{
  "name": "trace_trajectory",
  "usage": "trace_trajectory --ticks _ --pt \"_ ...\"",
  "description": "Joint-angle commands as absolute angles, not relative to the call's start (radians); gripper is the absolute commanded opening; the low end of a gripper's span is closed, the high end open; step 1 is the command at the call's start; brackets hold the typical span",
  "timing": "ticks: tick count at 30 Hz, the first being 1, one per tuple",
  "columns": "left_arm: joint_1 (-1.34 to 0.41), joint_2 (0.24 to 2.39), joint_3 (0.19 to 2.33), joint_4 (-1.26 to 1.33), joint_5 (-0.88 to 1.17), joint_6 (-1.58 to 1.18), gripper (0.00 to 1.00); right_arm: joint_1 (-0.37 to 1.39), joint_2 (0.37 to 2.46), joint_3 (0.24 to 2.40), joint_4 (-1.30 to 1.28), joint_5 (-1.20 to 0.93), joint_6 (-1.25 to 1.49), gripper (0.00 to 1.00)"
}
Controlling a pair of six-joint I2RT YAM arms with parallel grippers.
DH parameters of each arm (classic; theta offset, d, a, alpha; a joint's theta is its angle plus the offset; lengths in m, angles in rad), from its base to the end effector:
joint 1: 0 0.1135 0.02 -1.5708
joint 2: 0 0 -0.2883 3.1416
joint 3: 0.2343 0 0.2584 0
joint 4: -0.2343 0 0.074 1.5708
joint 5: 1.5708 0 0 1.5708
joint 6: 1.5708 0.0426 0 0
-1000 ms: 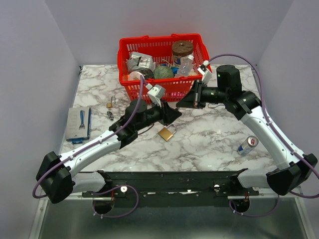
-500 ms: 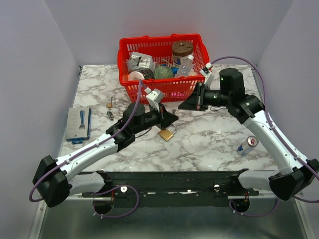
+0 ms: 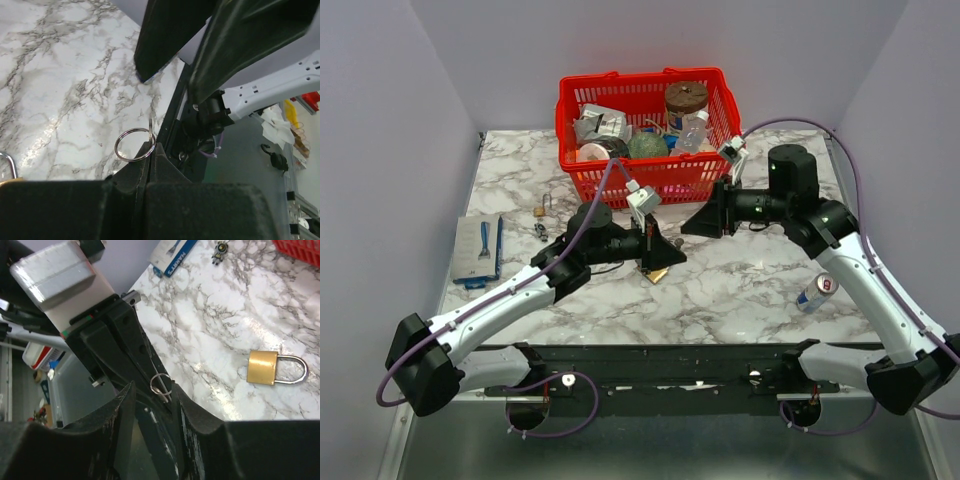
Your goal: Unlock with the key
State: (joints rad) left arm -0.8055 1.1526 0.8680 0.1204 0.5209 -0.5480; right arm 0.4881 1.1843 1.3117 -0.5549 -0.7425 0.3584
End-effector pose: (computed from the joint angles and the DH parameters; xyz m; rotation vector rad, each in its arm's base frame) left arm 0.1721 -0.2097 0.3458 0.6684 1.8254 -1.4008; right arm 0.2063 0.1422 0.4283 -0.6437 2.0080 1.2665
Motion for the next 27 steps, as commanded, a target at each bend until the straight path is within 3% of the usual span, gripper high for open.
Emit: trace_trajectory --ticks 1,18,21,24,27 --pt "-0.808 1.144 0.907 0.113 0.629 -0.560 0.00 0.511 1.201 1.289 -0.555 -0.867 0.290 0.41" --pt "-0.805 1.157 0.907 0.117 0.629 -0.571 0.00 0.540 1.249 1.281 -0.647 -0.902 0.201 0.24" --pt "-0.805 1.157 0.908 0.115 0.626 -0.569 0.00 0.541 1.250 1.279 -0.653 -0.904 0.193 0.19" --pt "-0.804 1.160 0.911 0.112 0.621 -0.569 0.00 0.542 1.250 1.275 -0.655 -0.899 0.190 0.02" --pt "-0.804 1.166 0.920 0.092 0.606 -0.569 0.00 0.542 1.249 1.272 -0.649 -0.885 0.193 0.01"
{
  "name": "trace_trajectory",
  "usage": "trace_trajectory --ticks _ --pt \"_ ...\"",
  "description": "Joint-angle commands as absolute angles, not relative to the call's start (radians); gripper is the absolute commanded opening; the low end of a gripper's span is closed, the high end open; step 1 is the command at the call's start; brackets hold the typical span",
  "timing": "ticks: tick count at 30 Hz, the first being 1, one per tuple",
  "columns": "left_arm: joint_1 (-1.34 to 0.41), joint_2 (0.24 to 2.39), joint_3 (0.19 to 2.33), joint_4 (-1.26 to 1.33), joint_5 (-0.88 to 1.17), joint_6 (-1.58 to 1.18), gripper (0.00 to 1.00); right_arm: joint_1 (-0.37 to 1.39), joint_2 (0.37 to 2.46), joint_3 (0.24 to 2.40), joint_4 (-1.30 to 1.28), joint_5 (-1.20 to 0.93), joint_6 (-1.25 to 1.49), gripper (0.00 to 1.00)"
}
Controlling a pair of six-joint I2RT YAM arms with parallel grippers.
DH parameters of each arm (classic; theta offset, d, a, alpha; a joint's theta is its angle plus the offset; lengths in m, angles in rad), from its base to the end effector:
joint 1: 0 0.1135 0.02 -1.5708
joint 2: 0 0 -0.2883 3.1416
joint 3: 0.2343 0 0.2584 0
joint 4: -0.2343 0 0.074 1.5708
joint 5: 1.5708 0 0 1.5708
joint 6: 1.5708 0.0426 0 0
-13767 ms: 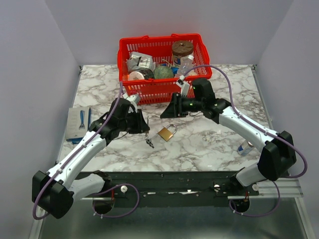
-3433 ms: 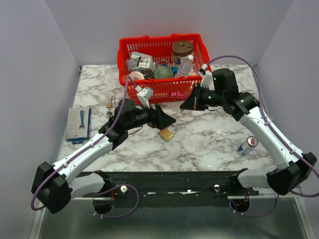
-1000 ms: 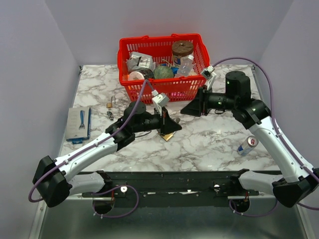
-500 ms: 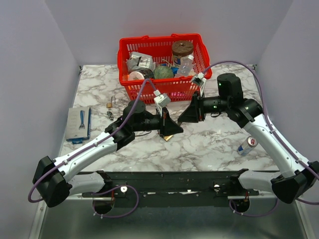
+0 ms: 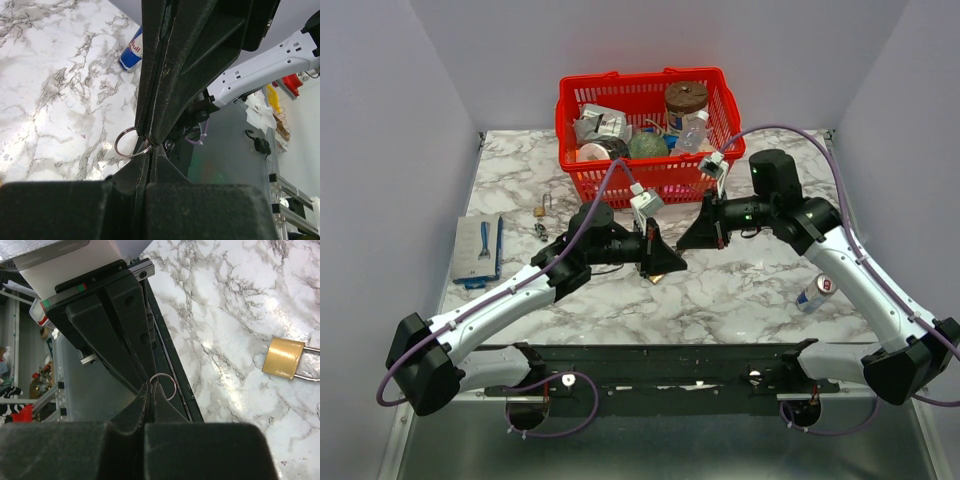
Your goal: Unlock with the key
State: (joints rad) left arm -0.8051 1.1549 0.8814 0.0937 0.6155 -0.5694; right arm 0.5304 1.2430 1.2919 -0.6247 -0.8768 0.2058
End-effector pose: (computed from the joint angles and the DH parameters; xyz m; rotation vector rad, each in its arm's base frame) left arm 0.1685 -0.2108 0.3476 0.7311 1.8457 -1.4875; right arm 0.2079 0.1599 0.4035 -0.8857 2.0290 1.3577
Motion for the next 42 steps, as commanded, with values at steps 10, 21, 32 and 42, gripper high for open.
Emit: trace_trajectory --ticks 10,21,32,42 --pt "-0.761 1.109 0.942 -0.026 0.420 -0.653 0.79 0.542 1.175 1.266 -0.530 -0.572 0.230 0.01" --pt "-0.515 1.089 0.979 -0.083 0.463 -1.364 0.76 0.549 1.109 1.243 -0.299 -0.364 0.101 0.01" --pt "-0.503 1.126 0.905 0.008 0.571 -1.928 0.73 0.747 1.106 1.244 -0.229 -0.195 -0.147 0.01" --pt "-0.512 1.175 0.957 -0.066 0.627 -2.029 0.72 0.804 1.118 1.206 -0.156 -0.245 -0.239 0.01"
